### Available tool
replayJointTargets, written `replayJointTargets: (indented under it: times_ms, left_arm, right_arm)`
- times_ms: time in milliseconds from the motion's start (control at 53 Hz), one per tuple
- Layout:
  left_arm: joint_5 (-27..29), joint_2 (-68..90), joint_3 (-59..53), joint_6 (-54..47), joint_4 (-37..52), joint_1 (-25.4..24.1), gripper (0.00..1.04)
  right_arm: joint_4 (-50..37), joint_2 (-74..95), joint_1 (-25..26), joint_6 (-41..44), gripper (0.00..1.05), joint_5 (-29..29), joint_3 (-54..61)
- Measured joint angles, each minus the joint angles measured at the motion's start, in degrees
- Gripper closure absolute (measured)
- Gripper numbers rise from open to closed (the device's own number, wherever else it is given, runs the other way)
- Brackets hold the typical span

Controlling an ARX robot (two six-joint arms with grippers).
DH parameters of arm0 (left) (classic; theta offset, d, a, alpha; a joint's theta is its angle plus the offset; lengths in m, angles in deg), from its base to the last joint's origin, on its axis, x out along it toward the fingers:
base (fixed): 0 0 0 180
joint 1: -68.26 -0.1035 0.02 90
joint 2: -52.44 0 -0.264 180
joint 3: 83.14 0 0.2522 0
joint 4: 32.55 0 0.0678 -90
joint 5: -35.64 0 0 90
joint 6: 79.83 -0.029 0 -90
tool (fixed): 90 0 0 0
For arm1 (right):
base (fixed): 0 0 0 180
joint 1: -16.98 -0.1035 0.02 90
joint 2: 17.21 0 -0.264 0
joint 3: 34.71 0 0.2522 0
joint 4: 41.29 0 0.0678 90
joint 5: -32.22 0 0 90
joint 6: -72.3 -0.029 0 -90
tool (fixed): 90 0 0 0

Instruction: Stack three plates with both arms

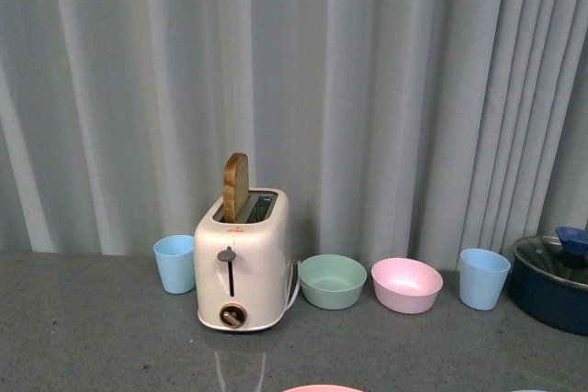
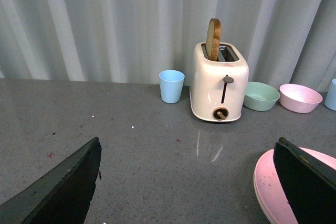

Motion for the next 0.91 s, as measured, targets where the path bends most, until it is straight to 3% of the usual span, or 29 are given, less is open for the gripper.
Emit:
replayJointTargets:
  times_ms: [415,907]
  left_arm:
    - [0.00,0.00,0.00,0.00,0.00,0.00,0.07]
    - [0.00,0.00,0.00,0.00,0.00,0.00,0.07]
  right_arm:
    - [7.61,14.43,-5.20,9.51,0.07,3.63,-7.39]
    - [3.10,18.99,-8.41,10.03,0.07,7.37,-7.56]
